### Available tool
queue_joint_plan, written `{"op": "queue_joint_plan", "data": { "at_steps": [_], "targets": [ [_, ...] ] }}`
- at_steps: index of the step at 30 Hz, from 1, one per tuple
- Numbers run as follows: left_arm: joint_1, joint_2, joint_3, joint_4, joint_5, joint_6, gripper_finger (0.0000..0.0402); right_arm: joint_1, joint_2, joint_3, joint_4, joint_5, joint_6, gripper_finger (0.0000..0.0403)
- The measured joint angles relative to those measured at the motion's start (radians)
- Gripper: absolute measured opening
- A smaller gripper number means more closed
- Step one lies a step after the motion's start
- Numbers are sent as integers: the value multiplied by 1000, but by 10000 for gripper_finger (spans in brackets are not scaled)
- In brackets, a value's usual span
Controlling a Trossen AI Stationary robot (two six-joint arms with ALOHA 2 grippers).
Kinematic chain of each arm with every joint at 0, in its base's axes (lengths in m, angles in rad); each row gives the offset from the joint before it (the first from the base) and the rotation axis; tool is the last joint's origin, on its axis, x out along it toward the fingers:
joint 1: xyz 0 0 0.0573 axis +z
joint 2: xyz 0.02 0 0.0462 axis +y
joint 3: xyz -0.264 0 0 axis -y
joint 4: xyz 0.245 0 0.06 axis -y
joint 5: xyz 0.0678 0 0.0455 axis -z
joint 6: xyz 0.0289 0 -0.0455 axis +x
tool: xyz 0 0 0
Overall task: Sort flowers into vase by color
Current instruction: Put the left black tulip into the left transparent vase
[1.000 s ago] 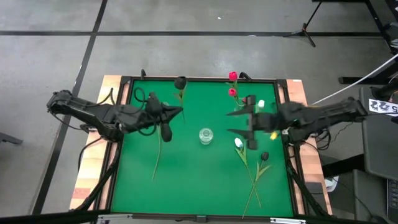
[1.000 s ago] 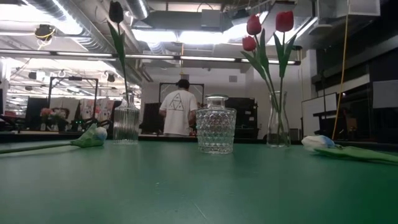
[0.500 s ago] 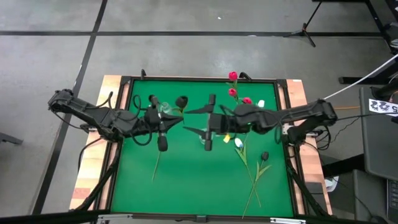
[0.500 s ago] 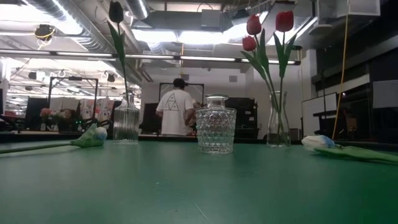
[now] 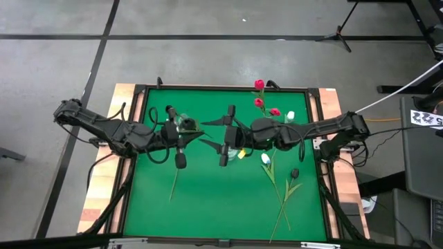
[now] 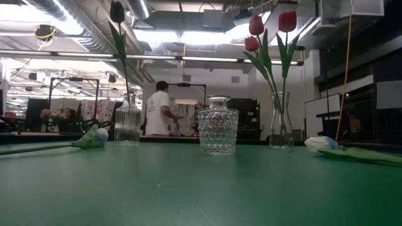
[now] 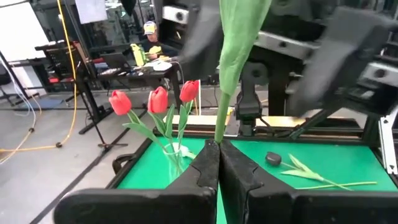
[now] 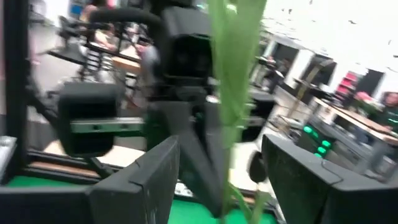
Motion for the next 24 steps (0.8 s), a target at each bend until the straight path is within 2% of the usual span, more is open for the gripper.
{"op": "queue_joint_plan", "data": {
  "at_steps": [5,15,19,24],
  "targets": [
    [0,0,0,0,0,22,0,-8,0,0,7,12,5,229],
    [14,0,0,1,-1,39,0,-43,1,0,3,-92,54,223],
    [16,0,0,0,0,43,0,-55,9,0,-2,-113,58,190],
    [16,0,0,-1,-1,45,0,-60,9,0,-36,-125,60,125]
  ]
}}
